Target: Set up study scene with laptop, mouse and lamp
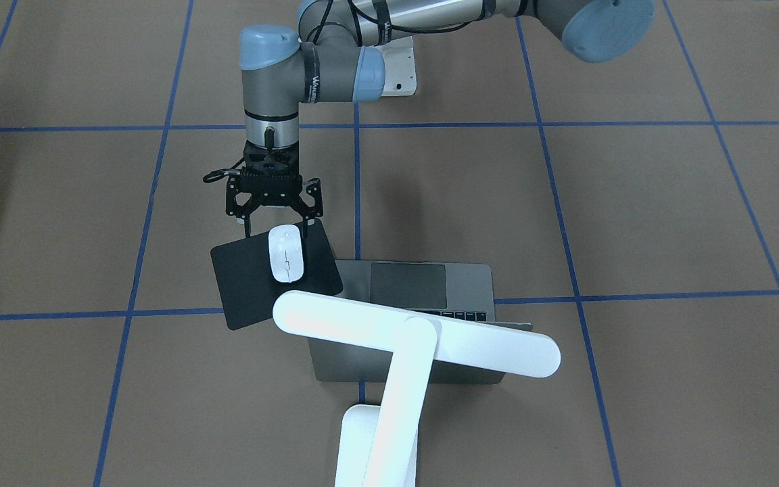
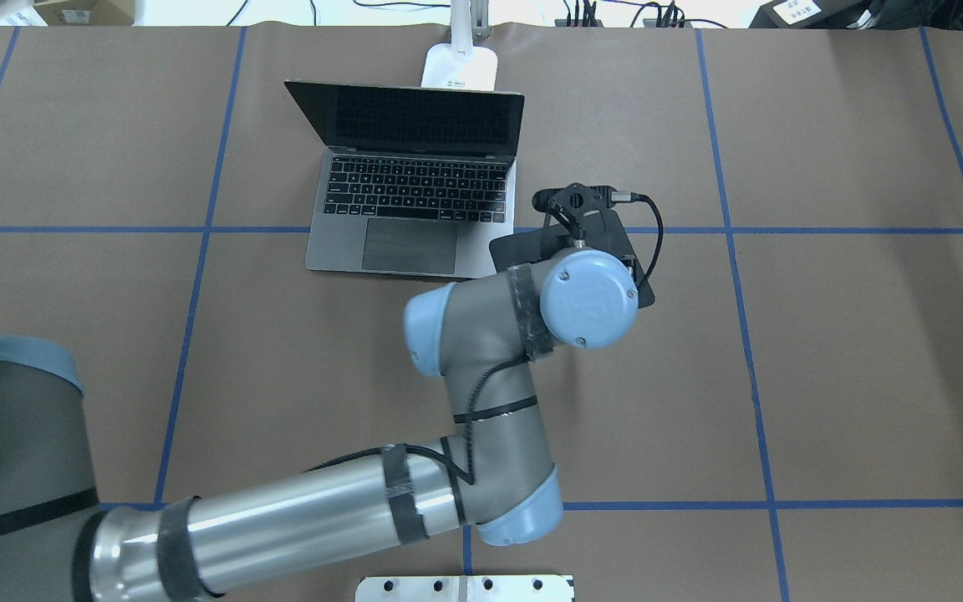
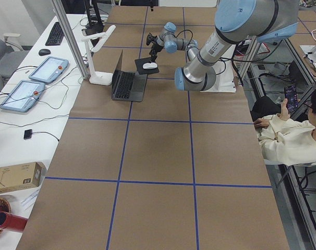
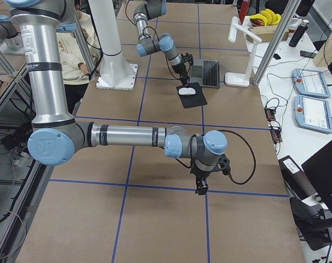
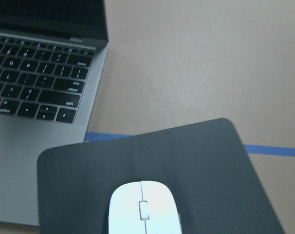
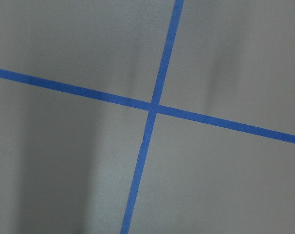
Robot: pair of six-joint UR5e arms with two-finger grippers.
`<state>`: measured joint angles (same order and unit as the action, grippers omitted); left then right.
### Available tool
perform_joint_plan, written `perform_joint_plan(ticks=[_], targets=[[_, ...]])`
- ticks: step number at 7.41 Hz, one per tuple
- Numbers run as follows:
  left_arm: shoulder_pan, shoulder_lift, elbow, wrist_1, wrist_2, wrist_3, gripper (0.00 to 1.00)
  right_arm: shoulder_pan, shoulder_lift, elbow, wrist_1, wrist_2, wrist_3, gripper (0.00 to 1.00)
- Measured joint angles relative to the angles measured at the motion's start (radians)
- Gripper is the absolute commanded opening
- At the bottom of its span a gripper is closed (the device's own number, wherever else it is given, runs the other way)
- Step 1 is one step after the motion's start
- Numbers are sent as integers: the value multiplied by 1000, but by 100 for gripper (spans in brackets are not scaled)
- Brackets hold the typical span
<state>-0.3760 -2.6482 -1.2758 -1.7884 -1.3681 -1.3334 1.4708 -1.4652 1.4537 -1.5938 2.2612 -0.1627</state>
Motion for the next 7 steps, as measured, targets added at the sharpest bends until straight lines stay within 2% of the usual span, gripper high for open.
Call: perform_joint_plan(ticks=[2, 3, 4, 5, 7], targets=[[-67, 170, -335, 192, -123, 82, 99, 8, -1, -3, 0, 1, 0, 100], [-112, 247, -478, 290, -200, 131, 99, 15, -3, -4, 0, 2, 0, 100], [-162, 306, -575, 370, -277, 185, 99, 24, -4, -4, 0, 3, 0, 100], [-216, 358, -626, 417, -343, 243, 99, 35, -4, -4, 0, 3, 0, 100], [-346, 498, -666, 444, -475, 398, 99, 52, -6, -3, 0, 4, -2, 100]])
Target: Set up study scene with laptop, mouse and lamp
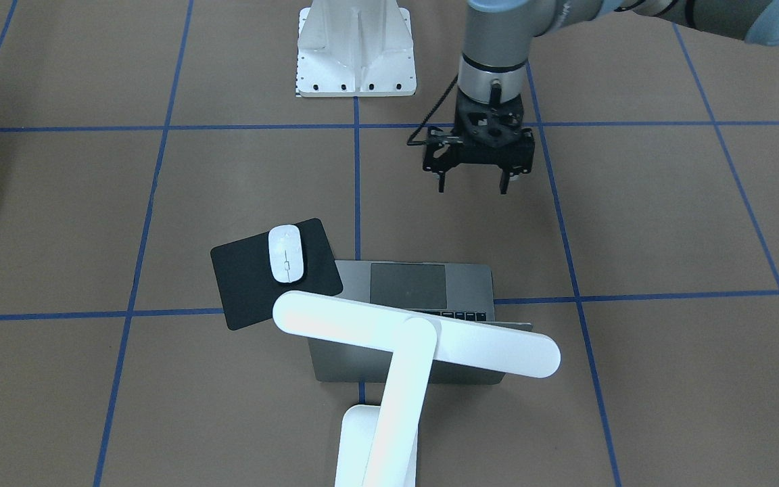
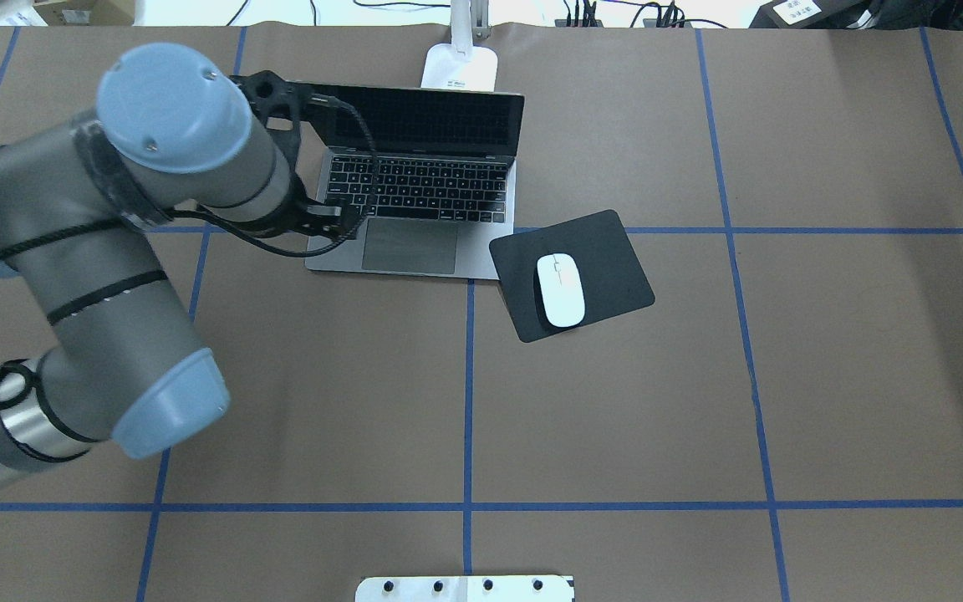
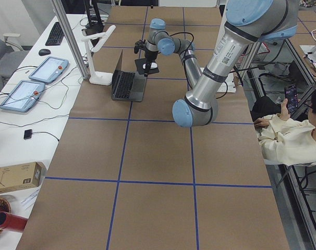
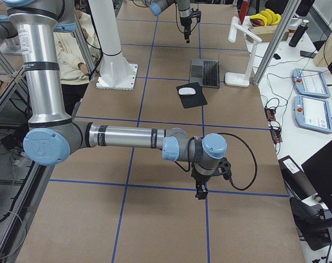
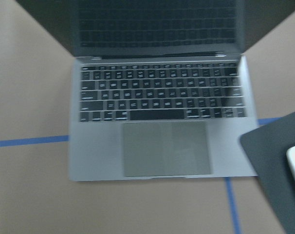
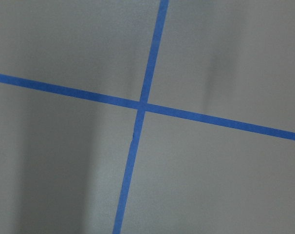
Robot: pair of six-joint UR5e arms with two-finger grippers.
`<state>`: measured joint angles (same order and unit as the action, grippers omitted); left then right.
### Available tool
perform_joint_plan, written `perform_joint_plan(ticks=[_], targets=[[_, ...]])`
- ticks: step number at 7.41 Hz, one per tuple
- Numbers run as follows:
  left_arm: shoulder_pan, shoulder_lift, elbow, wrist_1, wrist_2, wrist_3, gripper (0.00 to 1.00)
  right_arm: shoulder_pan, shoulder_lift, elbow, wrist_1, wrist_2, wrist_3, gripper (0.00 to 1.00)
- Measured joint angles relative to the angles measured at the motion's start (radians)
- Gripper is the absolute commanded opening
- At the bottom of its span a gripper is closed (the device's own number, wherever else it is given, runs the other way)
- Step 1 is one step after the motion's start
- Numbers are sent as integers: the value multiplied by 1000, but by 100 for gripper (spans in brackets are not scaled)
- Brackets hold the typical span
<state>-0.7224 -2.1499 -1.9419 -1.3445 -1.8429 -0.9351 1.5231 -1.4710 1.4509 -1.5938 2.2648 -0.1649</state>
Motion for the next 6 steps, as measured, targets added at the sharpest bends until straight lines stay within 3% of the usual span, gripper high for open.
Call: perform_joint_plan(ticks=[3, 6], targets=[[-239, 218, -18, -4, -185, 298, 99, 16, -5, 0, 0, 1, -2, 100], [-460, 384, 5, -10, -275, 604, 99, 31, -10, -4, 0, -4, -4, 100]])
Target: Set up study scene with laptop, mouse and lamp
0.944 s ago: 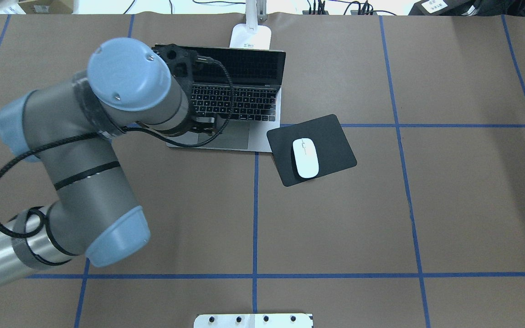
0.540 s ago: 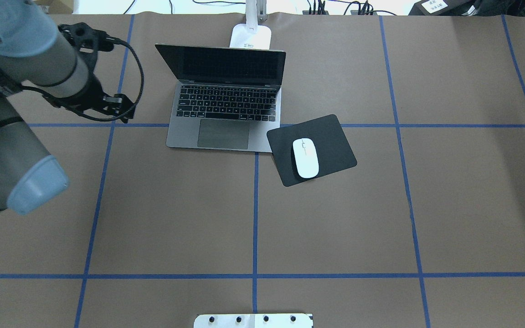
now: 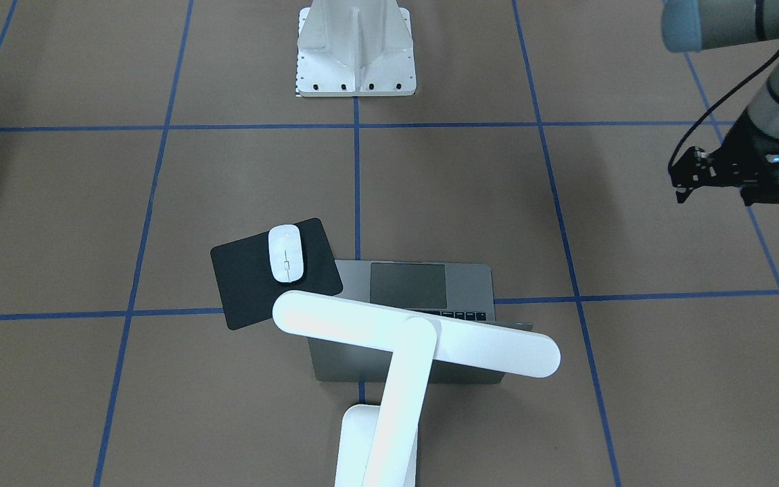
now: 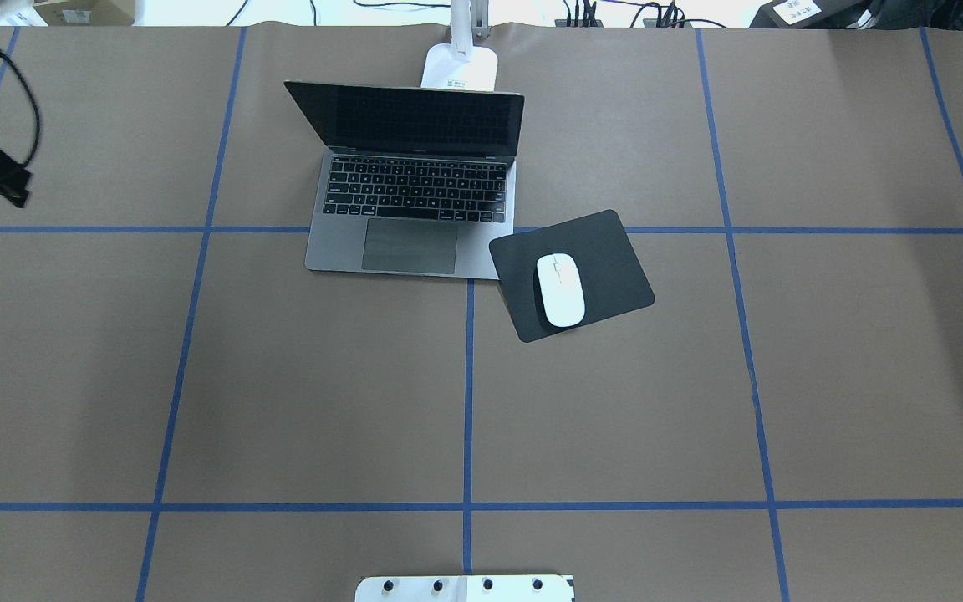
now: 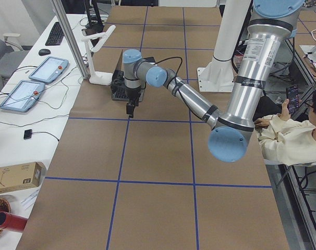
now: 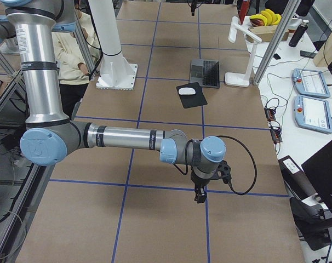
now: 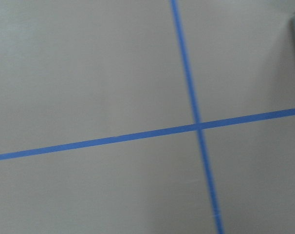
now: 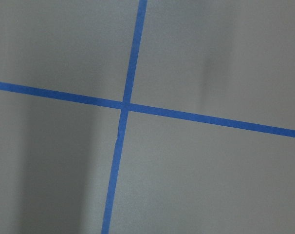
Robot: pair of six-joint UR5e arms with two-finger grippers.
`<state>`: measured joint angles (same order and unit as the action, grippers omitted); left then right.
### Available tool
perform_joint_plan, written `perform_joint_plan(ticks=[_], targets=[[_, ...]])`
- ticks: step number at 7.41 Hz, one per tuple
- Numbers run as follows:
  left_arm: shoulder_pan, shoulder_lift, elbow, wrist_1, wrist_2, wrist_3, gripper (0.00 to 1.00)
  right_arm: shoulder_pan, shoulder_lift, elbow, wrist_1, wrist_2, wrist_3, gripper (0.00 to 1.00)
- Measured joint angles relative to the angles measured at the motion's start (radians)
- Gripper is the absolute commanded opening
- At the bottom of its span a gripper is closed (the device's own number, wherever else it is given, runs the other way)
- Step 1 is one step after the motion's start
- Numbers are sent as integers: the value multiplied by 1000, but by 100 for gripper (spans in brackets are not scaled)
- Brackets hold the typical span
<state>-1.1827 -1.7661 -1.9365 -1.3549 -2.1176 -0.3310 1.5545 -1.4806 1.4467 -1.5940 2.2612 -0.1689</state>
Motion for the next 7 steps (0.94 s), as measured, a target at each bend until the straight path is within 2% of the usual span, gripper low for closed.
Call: perform_joint_plan(ticks=[1, 4, 7], targets=[[-77, 31, 44, -1, -31, 113, 99, 7, -7, 0, 0, 1, -3, 100], [-303, 63, 270, -33, -128, 444, 99, 21, -23, 8, 2, 2, -6, 100], [-443, 66, 527, -178, -150, 634, 99, 28, -36, 12, 21, -1, -7, 100]])
